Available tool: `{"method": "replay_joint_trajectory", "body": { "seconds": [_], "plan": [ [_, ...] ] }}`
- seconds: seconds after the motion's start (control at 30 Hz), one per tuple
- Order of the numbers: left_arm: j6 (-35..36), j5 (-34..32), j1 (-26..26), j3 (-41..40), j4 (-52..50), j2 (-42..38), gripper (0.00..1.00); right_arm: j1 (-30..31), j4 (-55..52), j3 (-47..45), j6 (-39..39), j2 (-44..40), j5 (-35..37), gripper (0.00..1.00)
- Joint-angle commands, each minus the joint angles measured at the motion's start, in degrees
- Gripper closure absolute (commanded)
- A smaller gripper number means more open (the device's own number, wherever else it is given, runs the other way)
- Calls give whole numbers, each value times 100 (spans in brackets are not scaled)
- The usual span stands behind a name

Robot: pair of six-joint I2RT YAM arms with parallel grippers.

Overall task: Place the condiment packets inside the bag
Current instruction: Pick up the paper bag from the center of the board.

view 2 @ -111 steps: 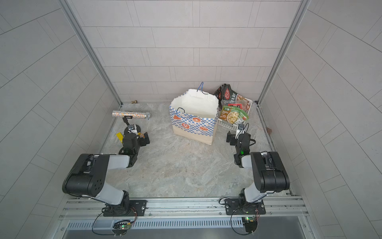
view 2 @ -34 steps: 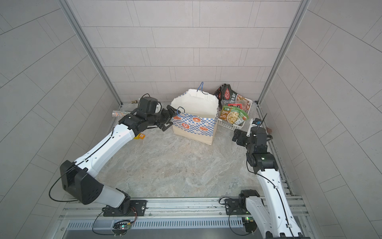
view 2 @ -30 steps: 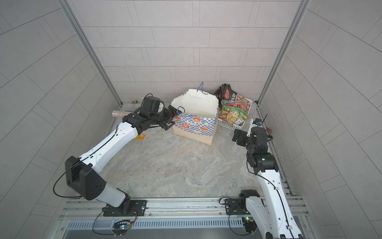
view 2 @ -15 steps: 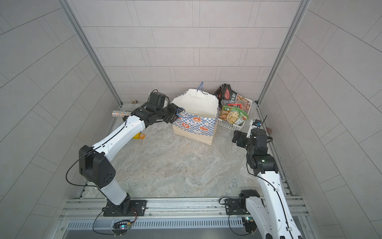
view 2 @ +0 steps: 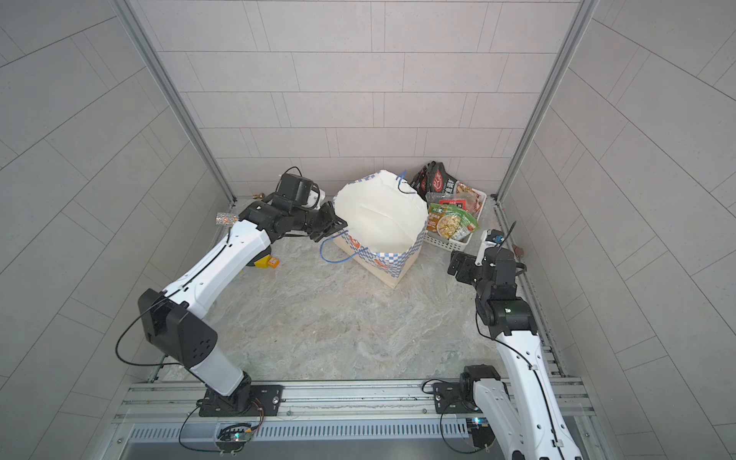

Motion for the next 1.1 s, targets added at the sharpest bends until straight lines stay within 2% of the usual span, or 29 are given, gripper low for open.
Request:
{"method": "replay_joint_trajectory", "body": {
  "seconds": [0.0, 0.17, 0.27, 0.47, 0.57, 0.77, 0.97, 1.07],
  "plan": [
    [1210, 800, 323, 158, -1243, -462, 100, 105, -73, 377, -221, -14, -599, 8],
    [1929, 1103, 926, -67, -2050, -914, 100, 601, -608, 1262, -329, 275, -1661, 8],
    [2141, 1201, 1165, -221, -2131, -1060, 100, 1120, -1136, 1779, -473, 523, -1975, 9],
    [2482, 1548, 1224, -227, -2444, -800, 100, 2462, -1565, 2129, -608, 905, -1935, 10],
    [2599, 1626, 1224, -221, -2512, -742, 100, 2883, -1618, 2024, -703, 1110, -1579, 10],
    [2695, 1651, 1229, -283, -2511, -889, 100, 2945, -1492, 2066, -688, 1588, -421, 10],
    [2855, 1830, 1230, -461, -2447, -998, 100, 2942, -1076, 2504, -452, 2115, -619, 14],
    [2967, 1817, 1222, -512, -2455, -1041, 100, 2905, -1051, 2661, -464, 2456, -450, 17]
  ]
}}
